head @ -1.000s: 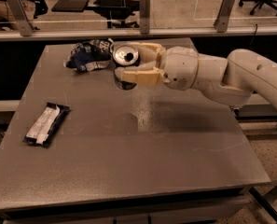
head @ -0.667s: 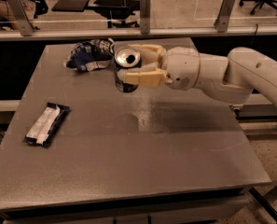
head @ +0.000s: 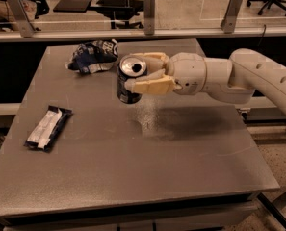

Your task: Place pepsi can upright

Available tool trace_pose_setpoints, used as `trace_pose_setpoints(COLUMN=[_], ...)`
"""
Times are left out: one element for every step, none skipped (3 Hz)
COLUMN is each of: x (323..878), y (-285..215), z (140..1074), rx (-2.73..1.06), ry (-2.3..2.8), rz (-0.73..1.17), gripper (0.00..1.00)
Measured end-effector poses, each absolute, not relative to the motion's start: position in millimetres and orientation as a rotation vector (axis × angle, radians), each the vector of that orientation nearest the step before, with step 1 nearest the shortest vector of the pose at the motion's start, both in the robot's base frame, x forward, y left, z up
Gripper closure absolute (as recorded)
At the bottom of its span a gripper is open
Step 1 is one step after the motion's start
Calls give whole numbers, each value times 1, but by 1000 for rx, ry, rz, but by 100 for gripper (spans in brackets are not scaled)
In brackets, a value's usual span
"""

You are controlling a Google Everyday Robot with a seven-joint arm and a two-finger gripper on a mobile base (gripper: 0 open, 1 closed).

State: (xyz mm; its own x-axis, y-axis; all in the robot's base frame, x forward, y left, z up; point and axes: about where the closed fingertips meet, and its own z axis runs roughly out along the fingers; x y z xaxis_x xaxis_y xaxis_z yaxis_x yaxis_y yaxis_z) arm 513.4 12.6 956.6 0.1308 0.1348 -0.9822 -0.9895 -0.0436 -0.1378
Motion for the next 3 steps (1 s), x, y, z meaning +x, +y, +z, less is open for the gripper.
trace_pose_setpoints(x=[513, 514, 511], y=[13, 14, 17], z=[957, 957, 966], rx=[-1210, -1197, -1108], ry=[988, 1001, 1079], rz=[1207, 1182, 1121], gripper=[100, 100, 100])
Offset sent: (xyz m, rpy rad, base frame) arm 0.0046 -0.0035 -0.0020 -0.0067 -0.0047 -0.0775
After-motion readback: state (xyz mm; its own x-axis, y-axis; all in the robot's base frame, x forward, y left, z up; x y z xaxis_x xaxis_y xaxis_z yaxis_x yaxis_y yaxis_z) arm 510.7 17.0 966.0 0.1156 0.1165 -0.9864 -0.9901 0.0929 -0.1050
